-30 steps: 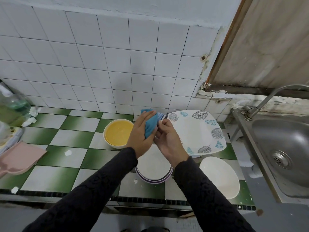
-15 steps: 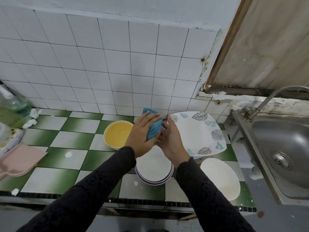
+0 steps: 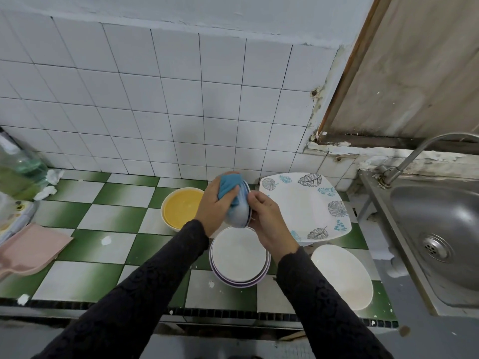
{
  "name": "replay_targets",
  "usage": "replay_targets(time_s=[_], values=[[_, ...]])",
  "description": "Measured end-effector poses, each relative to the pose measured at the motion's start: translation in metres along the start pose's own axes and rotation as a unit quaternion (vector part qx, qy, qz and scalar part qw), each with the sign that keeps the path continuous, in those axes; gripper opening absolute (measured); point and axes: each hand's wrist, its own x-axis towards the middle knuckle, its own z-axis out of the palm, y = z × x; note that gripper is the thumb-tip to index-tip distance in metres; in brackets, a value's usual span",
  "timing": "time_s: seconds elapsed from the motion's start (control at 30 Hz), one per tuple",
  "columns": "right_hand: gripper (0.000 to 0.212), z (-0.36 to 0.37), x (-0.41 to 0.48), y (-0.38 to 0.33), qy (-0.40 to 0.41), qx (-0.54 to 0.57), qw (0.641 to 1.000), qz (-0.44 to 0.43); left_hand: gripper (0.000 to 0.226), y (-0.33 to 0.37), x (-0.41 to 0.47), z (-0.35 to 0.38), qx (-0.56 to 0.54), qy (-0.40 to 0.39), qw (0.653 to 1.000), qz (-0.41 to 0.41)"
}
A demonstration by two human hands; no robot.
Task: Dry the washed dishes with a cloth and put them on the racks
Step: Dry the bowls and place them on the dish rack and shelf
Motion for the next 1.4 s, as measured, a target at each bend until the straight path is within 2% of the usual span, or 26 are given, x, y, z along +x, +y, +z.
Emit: replay_targets(time_s=[0.07,0.13,0.2,0.3,0.43,0.53,0.6,0.73,0.8,0.9,0.93,0.97,1.03,1.07,1.13,1.2,1.27,1.4], values=[[0.018,-0.007,0.006,0.005,0.013,0.080,0.997,0.018,0.054,0.006,0.004,-0.005,-0.082,0.006,0.992,-0.092],[0.032,-0.014,0.011,0.012,0.028,0.199,0.979,0.043,0.045,0.009,0.007,-0.011,-0.133,0.008,0.978,-0.164],[0.032,-0.019,0.010,0.015,0.042,0.313,0.945,0.083,0.031,0.008,0.005,-0.013,-0.171,0.005,0.967,-0.189],[0.027,-0.023,0.010,0.018,0.065,0.412,0.903,0.105,0.027,0.007,-0.003,-0.006,-0.252,0.002,0.944,-0.212],[0.028,-0.019,0.018,0.028,0.119,0.397,0.900,0.132,0.037,0.009,-0.011,0.002,-0.330,0.021,0.905,-0.268],[0.036,-0.017,0.021,0.030,0.132,0.331,0.918,0.173,0.026,0.014,-0.011,-0.001,-0.376,0.039,0.874,-0.306],[0.035,-0.019,0.020,0.030,0.135,0.280,0.935,0.173,0.019,0.019,-0.009,-0.004,-0.407,0.047,0.858,-0.309],[0.064,-0.014,0.008,0.018,0.010,0.202,0.971,0.127,0.015,0.025,-0.007,-0.003,-0.392,0.068,0.870,-0.293],[0.073,-0.005,0.005,0.017,-0.027,0.158,0.982,0.101,0.019,0.029,-0.010,0.001,-0.390,0.060,0.872,-0.290],[0.075,0.004,0.004,0.018,-0.059,0.217,0.967,0.119,0.030,0.029,-0.013,0.004,-0.418,0.048,0.866,-0.271],[0.075,0.005,0.002,0.018,-0.070,0.257,0.954,0.140,0.033,0.027,-0.012,0.005,-0.391,0.061,0.884,-0.249],[0.077,0.005,0.002,0.017,-0.074,0.290,0.941,0.159,0.033,0.025,-0.012,0.006,-0.321,0.080,0.919,-0.215],[0.081,0.006,0.000,0.017,-0.065,0.337,0.921,0.185,0.026,0.017,-0.014,0.005,-0.094,0.111,0.984,-0.107],[0.081,0.006,0.000,0.018,-0.061,0.353,0.913,0.194,0.024,0.013,-0.015,0.004,0.009,0.108,0.993,-0.044],[0.084,0.011,-0.001,0.020,-0.064,0.365,0.906,0.203,0.035,-0.002,-0.018,-0.002,0.161,0.043,0.985,0.053],[0.088,0.014,-0.001,0.020,-0.072,0.374,0.901,0.209,0.048,-0.014,-0.020,-0.006,0.271,-0.055,0.957,0.091],[0.086,0.012,-0.001,0.021,-0.057,0.378,0.899,0.214,0.054,-0.016,-0.024,-0.008,0.304,-0.117,0.944,0.052],[0.065,0.011,-0.004,0.024,-0.021,0.352,0.917,0.188,0.048,-0.009,-0.024,-0.013,0.284,-0.183,0.941,-0.032]])
